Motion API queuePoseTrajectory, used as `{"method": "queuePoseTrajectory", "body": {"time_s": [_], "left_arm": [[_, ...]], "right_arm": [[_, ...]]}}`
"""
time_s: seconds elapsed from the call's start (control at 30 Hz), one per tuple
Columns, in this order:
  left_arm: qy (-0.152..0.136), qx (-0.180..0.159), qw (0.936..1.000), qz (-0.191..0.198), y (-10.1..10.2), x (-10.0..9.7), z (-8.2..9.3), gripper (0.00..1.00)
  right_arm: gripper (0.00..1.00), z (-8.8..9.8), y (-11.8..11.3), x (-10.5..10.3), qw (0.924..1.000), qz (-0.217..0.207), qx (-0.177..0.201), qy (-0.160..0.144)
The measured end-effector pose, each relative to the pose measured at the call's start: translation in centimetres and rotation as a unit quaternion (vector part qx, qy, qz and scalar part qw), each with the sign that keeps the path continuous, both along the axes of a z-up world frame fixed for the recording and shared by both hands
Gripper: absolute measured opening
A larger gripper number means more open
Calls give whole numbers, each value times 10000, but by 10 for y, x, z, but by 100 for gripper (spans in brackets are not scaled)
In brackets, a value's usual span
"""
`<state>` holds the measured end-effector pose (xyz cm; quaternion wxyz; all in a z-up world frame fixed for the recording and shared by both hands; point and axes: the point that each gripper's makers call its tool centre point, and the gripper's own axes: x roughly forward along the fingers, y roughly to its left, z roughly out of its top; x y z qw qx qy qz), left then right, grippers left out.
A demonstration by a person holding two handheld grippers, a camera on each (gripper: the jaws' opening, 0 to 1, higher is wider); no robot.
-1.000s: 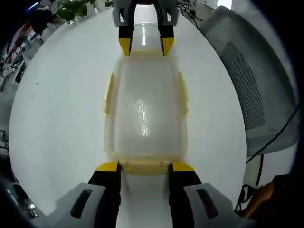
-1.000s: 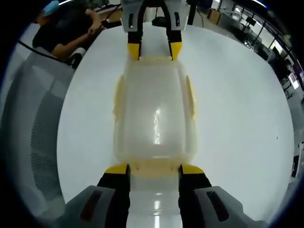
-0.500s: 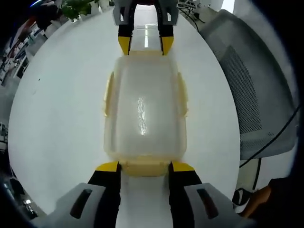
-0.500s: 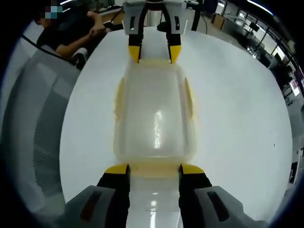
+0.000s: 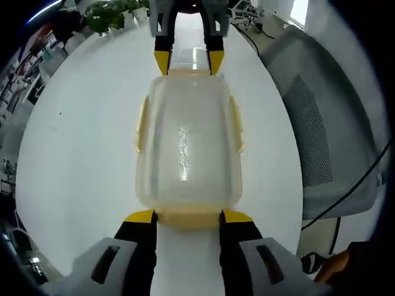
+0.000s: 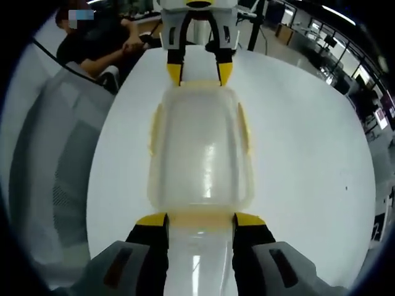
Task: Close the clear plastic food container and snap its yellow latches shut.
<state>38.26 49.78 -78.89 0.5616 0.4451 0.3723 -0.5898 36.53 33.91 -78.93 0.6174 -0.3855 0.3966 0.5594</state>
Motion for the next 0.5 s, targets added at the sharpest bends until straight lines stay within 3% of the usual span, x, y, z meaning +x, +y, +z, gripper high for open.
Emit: {"method": "queuePoseTrajectory", "body": {"time_s": [0.5], "left_arm": [[-125,-146,9998,9,-19,-8,23,38]], "right_arm": [[38,21,-18,-6,9998,105,-21,-158]]}}
